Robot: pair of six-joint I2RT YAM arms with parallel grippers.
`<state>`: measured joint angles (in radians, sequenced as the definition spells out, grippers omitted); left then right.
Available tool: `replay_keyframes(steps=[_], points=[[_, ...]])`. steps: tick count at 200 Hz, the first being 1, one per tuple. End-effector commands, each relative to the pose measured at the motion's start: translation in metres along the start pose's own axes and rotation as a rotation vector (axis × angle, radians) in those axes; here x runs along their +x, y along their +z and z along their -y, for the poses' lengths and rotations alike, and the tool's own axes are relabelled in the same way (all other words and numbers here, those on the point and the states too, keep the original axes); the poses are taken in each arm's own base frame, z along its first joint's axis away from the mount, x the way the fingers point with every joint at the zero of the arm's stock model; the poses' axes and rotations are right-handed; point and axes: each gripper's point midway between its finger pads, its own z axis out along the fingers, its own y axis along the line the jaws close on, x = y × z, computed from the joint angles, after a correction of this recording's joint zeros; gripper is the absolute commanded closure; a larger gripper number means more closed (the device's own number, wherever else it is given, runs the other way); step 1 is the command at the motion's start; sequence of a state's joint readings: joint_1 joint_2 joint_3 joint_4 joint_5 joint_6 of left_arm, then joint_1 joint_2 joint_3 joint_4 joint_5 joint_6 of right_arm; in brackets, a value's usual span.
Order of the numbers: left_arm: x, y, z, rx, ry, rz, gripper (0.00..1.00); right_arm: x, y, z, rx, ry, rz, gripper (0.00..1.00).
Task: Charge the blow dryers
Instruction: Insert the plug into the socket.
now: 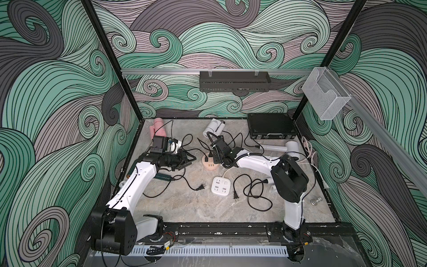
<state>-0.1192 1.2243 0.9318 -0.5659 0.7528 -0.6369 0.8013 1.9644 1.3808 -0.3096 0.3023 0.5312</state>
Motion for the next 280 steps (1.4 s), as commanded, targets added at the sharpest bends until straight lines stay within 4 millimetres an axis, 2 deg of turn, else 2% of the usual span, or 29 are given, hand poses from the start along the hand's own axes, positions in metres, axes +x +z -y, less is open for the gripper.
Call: replay_keyframes(steps=[1,95,143,160,200,232,280], points=[[0.003,-0.005,0.004,0.021,0.018,-0.001,0.57,-0.004,0.005,0.006,0.055,0.004,0.026,1.0],[0.005,-0.005,0.002,0.024,0.021,-0.007,0.57,-0.006,0.012,-0.001,0.079,-0.039,0.026,1.0],[0.005,-0.006,0.0,0.024,0.018,-0.008,0.57,0.001,0.012,-0.006,0.079,-0.062,0.008,1.0],[0.006,-0.006,-0.001,0.025,0.017,-0.01,0.57,0.009,0.011,-0.002,0.096,-0.074,-0.021,1.0],[0.005,-0.006,-0.001,0.029,0.018,-0.007,0.57,0.013,0.01,0.0,0.112,-0.085,-0.029,1.0],[0.005,-0.007,-0.003,0.027,0.017,-0.008,0.57,0.019,0.017,-0.006,0.121,-0.12,-0.047,1.0],[0.004,-0.01,-0.006,0.026,0.013,0.0,0.57,0.024,0.013,-0.013,0.151,-0.151,-0.047,1.0]])
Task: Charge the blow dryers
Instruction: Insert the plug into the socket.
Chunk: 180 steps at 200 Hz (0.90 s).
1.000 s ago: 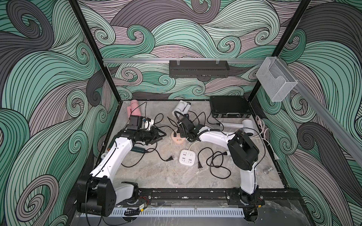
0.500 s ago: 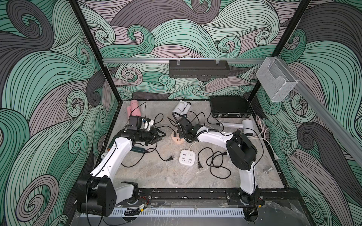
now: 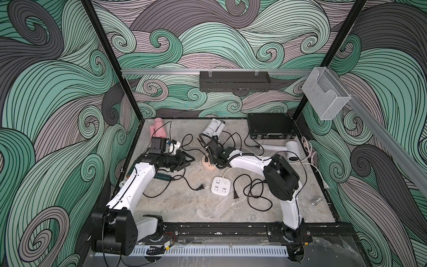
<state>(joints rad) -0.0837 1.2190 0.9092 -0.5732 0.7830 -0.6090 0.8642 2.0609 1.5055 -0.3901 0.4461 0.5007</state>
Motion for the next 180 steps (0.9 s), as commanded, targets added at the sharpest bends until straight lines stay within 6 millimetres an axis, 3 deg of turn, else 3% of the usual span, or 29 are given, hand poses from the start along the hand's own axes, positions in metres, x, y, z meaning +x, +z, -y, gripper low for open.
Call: replay_keyframes(steps=[1,37,100,139,180], points=[[0.003,-0.007,0.003,0.017,0.022,0.004,0.57,0.027,0.005,-0.002,0.037,-0.058,-0.076,1.0],[0.004,-0.008,0.0,0.018,0.019,0.01,0.57,0.036,-0.002,-0.006,0.092,-0.129,-0.082,1.0],[0.003,-0.011,-0.007,0.018,0.002,0.044,0.57,0.056,0.004,-0.015,0.107,-0.19,-0.189,1.0],[0.004,-0.013,-0.011,0.012,0.0,0.052,0.57,0.06,-0.004,-0.006,0.217,-0.203,-0.184,1.0],[0.004,-0.014,-0.015,0.017,0.009,0.072,0.57,0.053,-0.017,-0.013,0.233,-0.209,-0.102,1.0]])
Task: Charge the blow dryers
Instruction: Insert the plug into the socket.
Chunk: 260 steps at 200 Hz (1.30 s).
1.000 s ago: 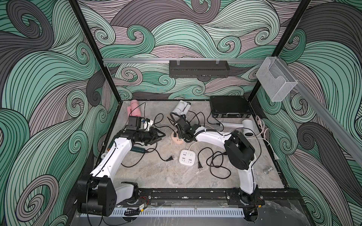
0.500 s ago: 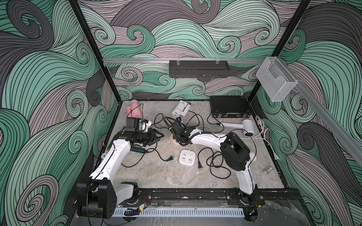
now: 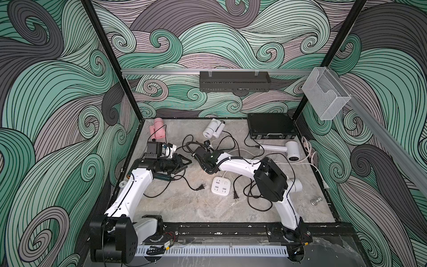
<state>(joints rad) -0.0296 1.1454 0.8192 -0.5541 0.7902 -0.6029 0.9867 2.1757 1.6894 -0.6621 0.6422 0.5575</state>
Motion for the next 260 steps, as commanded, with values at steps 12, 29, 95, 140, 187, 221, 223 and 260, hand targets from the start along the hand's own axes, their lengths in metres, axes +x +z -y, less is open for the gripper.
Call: replay_keyframes(steps=[12,29,95,140,187,221,223,260], points=[[-0.003,-0.004,0.001,0.019,0.033,0.041,0.57,0.037,0.003,-0.001,0.036,-0.067,-0.071,1.0],[-0.003,-0.004,0.0,0.023,0.034,0.048,0.57,0.047,0.01,-0.005,0.035,-0.08,-0.113,1.0],[0.002,-0.01,-0.005,0.008,0.057,0.039,0.57,0.074,0.012,-0.007,0.095,-0.076,-0.148,1.0],[0.002,-0.009,-0.009,0.025,0.048,0.052,0.57,0.092,0.013,-0.008,0.102,-0.072,-0.172,1.0],[0.001,-0.008,-0.01,0.026,0.043,0.042,0.57,0.107,0.027,-0.014,0.054,-0.033,-0.267,1.0],[0.005,-0.017,-0.007,0.019,0.051,0.057,0.57,0.116,0.039,-0.014,0.012,0.029,-0.342,1.0],[0.006,-0.018,-0.007,0.017,0.05,0.059,0.57,0.116,0.04,-0.014,0.01,0.03,-0.346,1.0],[0.014,-0.027,-0.007,0.009,0.049,0.082,0.57,0.112,0.045,-0.01,-0.004,-0.005,-0.411,1.0]])
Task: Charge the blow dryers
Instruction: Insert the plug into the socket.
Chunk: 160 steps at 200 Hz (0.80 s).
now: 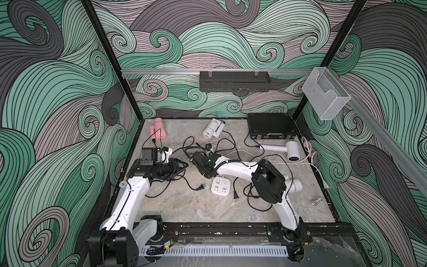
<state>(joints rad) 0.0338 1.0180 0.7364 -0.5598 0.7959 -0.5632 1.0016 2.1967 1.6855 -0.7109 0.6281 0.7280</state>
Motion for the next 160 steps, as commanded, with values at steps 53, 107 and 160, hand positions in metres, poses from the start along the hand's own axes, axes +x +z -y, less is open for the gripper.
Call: replay_keyframes(steps=[53,107,160], points=[[0.015,-0.019,0.003,-0.01,0.011,0.039,0.57,0.107,0.06,0.003,0.024,-0.106,-0.392,1.0],[0.01,-0.021,0.008,0.002,0.01,0.041,0.57,0.055,0.048,0.016,0.04,0.004,-0.272,1.0],[0.015,-0.02,0.013,0.027,0.03,-0.006,0.57,0.006,0.054,0.025,0.067,0.111,-0.185,1.0]])
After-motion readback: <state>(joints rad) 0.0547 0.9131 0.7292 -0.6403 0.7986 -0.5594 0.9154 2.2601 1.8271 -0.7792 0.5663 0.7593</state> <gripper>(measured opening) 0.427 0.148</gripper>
